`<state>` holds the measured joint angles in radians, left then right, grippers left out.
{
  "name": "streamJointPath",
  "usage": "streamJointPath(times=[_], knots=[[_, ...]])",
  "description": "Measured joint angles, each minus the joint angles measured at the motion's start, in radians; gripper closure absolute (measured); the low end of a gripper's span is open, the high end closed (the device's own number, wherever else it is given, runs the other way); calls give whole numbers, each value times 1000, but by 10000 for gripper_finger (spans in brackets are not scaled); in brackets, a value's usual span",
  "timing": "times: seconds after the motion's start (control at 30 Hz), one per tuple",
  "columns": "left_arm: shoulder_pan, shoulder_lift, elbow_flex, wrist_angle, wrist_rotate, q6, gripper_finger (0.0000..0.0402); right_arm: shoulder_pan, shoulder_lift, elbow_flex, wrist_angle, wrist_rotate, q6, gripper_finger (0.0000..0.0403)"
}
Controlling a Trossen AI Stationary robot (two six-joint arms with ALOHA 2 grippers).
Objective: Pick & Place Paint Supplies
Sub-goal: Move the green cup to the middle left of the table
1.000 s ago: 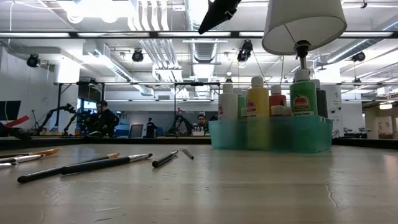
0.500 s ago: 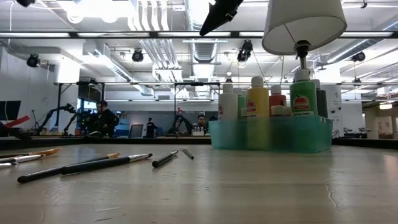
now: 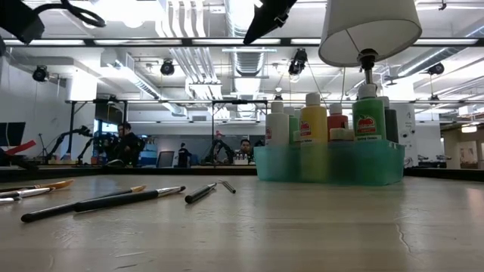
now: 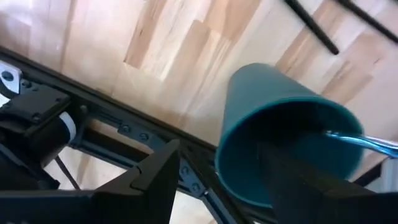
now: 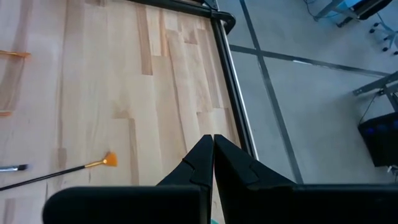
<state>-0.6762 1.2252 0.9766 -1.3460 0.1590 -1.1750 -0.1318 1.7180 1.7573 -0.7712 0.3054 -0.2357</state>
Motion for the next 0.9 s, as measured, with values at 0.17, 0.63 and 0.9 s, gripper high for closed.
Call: streamJointPath(times=[0.17,0.63,0.9], knots=[[0,-5,-34,17,5,24,185,0,0,0,0,0,0,394],[0,-15,-115,132,7,85,193,0,0,0,0,0,0,394],[0,-20,-167,185,19,87,247,0,0,0,0,1,0,394]])
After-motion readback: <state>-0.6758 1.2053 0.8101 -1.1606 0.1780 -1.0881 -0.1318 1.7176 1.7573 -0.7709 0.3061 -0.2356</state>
